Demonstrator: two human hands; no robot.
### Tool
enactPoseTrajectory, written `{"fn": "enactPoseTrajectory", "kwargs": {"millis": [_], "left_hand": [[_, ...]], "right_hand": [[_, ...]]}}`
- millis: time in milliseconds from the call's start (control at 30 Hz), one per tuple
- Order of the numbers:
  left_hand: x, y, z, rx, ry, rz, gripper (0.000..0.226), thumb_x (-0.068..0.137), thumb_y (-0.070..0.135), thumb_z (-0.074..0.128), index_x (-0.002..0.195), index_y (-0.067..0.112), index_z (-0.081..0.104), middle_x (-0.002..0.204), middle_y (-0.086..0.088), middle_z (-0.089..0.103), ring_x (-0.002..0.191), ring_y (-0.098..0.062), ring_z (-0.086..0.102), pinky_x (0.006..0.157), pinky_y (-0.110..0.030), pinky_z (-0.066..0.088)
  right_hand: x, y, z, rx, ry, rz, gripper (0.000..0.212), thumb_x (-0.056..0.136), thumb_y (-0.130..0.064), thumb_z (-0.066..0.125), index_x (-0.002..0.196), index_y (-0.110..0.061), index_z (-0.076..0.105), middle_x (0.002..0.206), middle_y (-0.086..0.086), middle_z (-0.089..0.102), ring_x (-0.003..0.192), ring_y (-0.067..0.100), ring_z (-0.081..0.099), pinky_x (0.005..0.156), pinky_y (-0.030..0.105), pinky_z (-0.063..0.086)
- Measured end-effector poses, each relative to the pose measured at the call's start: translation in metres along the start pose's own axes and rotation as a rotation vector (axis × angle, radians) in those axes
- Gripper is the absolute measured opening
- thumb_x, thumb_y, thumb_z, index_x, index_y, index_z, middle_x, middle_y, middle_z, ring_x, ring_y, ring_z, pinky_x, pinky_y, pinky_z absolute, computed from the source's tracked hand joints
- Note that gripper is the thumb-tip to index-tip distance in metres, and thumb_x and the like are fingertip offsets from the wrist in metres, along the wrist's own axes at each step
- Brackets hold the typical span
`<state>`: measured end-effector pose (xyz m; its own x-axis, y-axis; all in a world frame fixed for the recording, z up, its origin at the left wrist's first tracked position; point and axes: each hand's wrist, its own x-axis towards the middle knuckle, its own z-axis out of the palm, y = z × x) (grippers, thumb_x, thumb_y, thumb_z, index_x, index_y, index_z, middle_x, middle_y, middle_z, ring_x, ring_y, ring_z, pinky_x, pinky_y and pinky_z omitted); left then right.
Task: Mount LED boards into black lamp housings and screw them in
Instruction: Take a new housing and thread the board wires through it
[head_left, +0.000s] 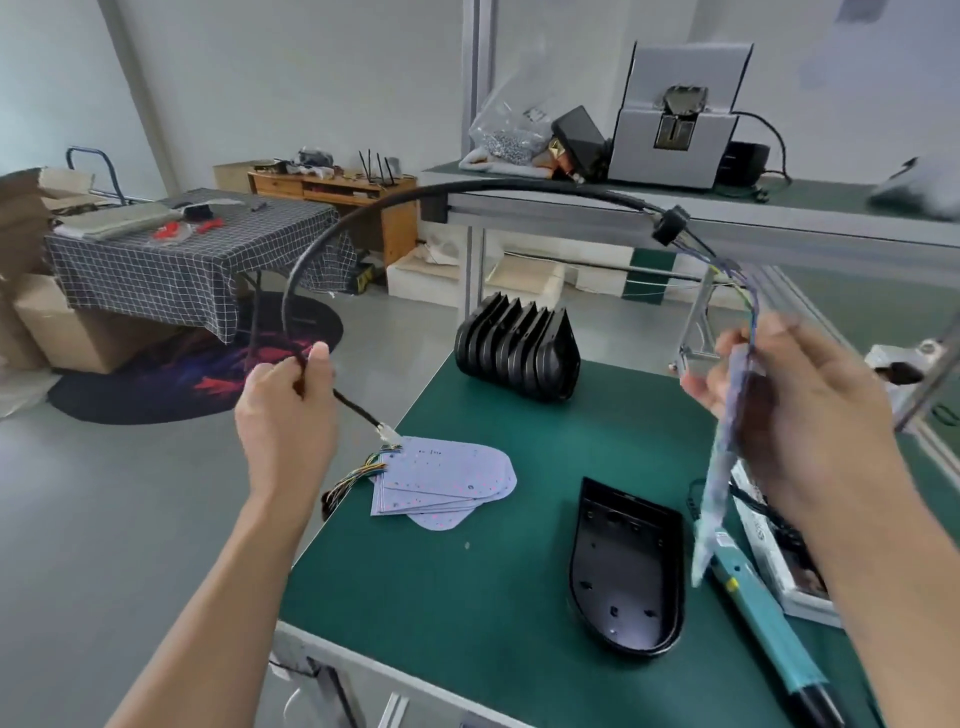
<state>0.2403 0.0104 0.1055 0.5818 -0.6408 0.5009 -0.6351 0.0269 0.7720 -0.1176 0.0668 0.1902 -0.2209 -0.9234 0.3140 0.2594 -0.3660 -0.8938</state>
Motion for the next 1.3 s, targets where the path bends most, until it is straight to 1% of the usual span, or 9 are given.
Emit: {"fn": "enactPoseTrajectory", "kwargs": {"millis": [133,300,433,533,700,800,967,1133,1300], "left_hand": [[-0.036,0.051,0.012,-0.319,-0.236,-0.084,0.053,0.102,0.057,0.048,0.070,0.020,0.070,0.053,0.003,0.063,0.051,-0.011,0.060,0.053,-0.022,0.045],[-0.087,0.085,0.049,-0.489,-0.476,-0.076,0.051,0.105,0.052,0.050,0.069,0.021,0.066,0.046,-0.007,0.057,0.038,-0.010,0.052,0.040,-0.016,0.037],[-0.108,0.115,0.080,-0.534,-0.616,-0.043,0.048,0.104,0.052,0.051,0.072,0.020,0.065,0.049,-0.003,0.061,0.041,-0.011,0.061,0.044,-0.015,0.041],[-0.116,0.138,0.098,-0.514,-0.773,0.031,0.046,0.103,0.052,0.052,0.073,0.020,0.065,0.048,-0.001,0.063,0.044,-0.014,0.065,0.046,-0.014,0.039],[-0.127,0.154,0.114,-0.495,-0.977,0.117,0.046,0.105,0.046,0.054,0.075,0.014,0.067,0.044,0.009,0.053,0.042,-0.007,0.059,0.047,-0.024,0.051],[-0.126,0.145,0.112,-0.460,-1.004,0.100,0.050,0.105,0.054,0.047,0.079,0.018,0.071,0.050,0.008,0.058,0.043,-0.009,0.061,0.048,-0.015,0.046],[-0.135,0.098,0.117,0.076,-0.958,0.086,0.065,0.100,0.069,0.037,0.090,0.011,0.063,0.086,-0.005,0.070,0.089,-0.032,0.066,0.087,-0.040,0.054],[-0.165,0.064,0.131,0.118,-1.157,-0.035,0.048,0.084,0.057,0.071,0.095,0.011,0.061,0.093,-0.005,0.069,0.080,-0.026,0.067,0.067,-0.032,0.054],[-0.181,0.057,0.137,-0.074,-1.033,-0.129,0.014,0.086,0.026,0.065,0.090,0.014,0.059,0.083,0.000,0.064,0.074,-0.020,0.054,0.061,-0.030,0.042]], "right_hand": [[0.011,0.022,-0.012,0.020,0.173,0.075,0.028,0.109,-0.017,0.053,0.083,-0.020,0.064,0.062,-0.012,0.066,0.053,0.003,0.060,0.059,0.019,0.053],[0.005,0.040,-0.034,0.030,0.165,0.276,0.024,0.109,-0.029,0.053,0.093,-0.015,0.065,0.062,-0.005,0.057,0.049,0.010,0.051,0.070,0.036,0.047],[-0.007,0.051,-0.047,-0.076,-0.035,0.467,0.062,0.092,-0.062,0.055,0.110,-0.005,0.068,0.059,-0.001,0.042,0.039,0.012,0.032,0.050,0.030,0.037],[-0.017,0.054,-0.048,-0.292,-0.250,0.453,0.045,0.088,-0.059,0.072,0.084,-0.015,0.078,0.063,0.004,0.036,0.044,0.015,0.028,0.050,0.031,0.033],[-0.020,0.063,-0.046,-0.529,-0.391,0.329,0.042,0.084,-0.047,0.072,0.057,-0.025,0.050,0.059,-0.001,0.028,0.059,0.020,0.022,0.052,0.027,0.022],[-0.018,0.067,-0.052,-0.638,-0.367,0.311,0.043,0.083,-0.045,0.071,0.056,-0.020,0.050,0.057,0.002,0.034,0.061,0.024,0.026,0.052,0.026,0.026],[-0.011,0.073,-0.069,-0.536,-0.176,0.293,0.023,0.098,-0.025,0.070,0.079,-0.015,0.078,0.061,0.002,0.058,0.056,0.017,0.049,0.056,0.021,0.045],[-0.001,0.078,-0.073,-0.564,-0.114,0.250,0.025,0.098,-0.024,0.070,0.079,-0.009,0.075,0.072,0.001,0.072,0.063,0.006,0.056,0.073,0.031,0.041],[0.001,0.091,-0.072,-0.644,-0.132,0.243,0.019,0.101,-0.019,0.066,0.086,-0.012,0.076,0.079,-0.002,0.078,0.081,0.004,0.066,0.080,0.022,0.044]]}}
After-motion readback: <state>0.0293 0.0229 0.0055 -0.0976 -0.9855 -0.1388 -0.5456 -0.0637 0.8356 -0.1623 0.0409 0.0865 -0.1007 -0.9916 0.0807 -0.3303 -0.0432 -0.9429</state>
